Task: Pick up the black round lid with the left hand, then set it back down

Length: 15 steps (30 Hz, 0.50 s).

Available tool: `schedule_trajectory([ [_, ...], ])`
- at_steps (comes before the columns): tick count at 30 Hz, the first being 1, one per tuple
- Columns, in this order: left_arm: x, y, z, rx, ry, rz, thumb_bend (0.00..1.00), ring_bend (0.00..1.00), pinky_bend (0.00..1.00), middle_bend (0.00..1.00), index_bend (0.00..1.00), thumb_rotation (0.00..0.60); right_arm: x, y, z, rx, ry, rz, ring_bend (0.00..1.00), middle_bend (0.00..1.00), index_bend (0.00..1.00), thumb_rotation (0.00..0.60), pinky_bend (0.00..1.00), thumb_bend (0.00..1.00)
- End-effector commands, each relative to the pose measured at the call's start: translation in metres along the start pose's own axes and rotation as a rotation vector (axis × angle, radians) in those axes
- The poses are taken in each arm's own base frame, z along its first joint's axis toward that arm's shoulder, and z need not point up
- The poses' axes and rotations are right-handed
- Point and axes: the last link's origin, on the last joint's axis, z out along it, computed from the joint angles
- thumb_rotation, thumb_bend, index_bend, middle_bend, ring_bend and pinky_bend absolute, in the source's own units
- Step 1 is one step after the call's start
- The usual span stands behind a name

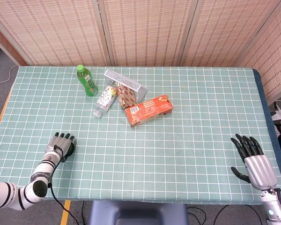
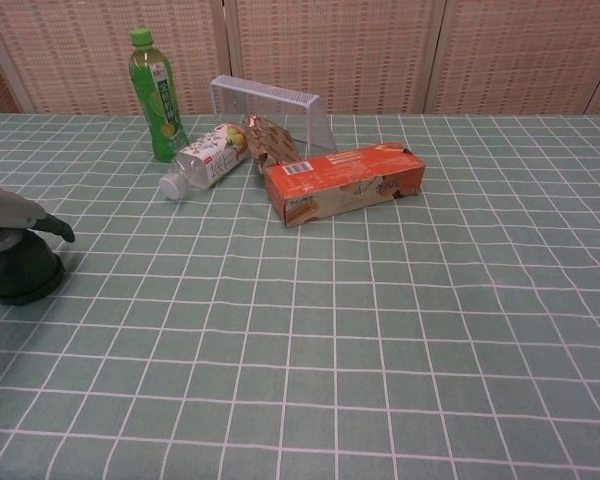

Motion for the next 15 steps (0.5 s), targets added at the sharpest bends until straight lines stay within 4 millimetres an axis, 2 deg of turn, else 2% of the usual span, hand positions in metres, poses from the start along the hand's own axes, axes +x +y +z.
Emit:
schedule_trajectory([
  [1, -0.0008, 0.0008, 0.0035, 0.009, -0.006, 0.019, 0.38, 0.0, 0.11, 0.0, 0.0, 0.6, 0.0002, 0.0005, 0.0002, -0.001, -0.002, 0.002, 0.0, 0.0, 0.0, 0.6, 0.0, 0.17],
  [10, -0.0025, -0.0001, 0.0092, 0.026, -0.023, 0.035, 0.38, 0.0, 0.15, 0.01, 0.08, 0.6, 0.0005, 0.001, 0.0003, -0.007, -0.001, 0.001, 0.0, 0.0, 0.0, 0.6, 0.0, 0.17],
  [15, -0.0036, -0.0013, 0.0121, 0.039, -0.019, 0.053, 0.38, 0.02, 0.2, 0.1, 0.19, 0.6, 0.0004, 0.0008, 0.0, -0.008, -0.001, 0.001, 0.0, 0.0, 0.0, 0.6, 0.0, 0.17],
])
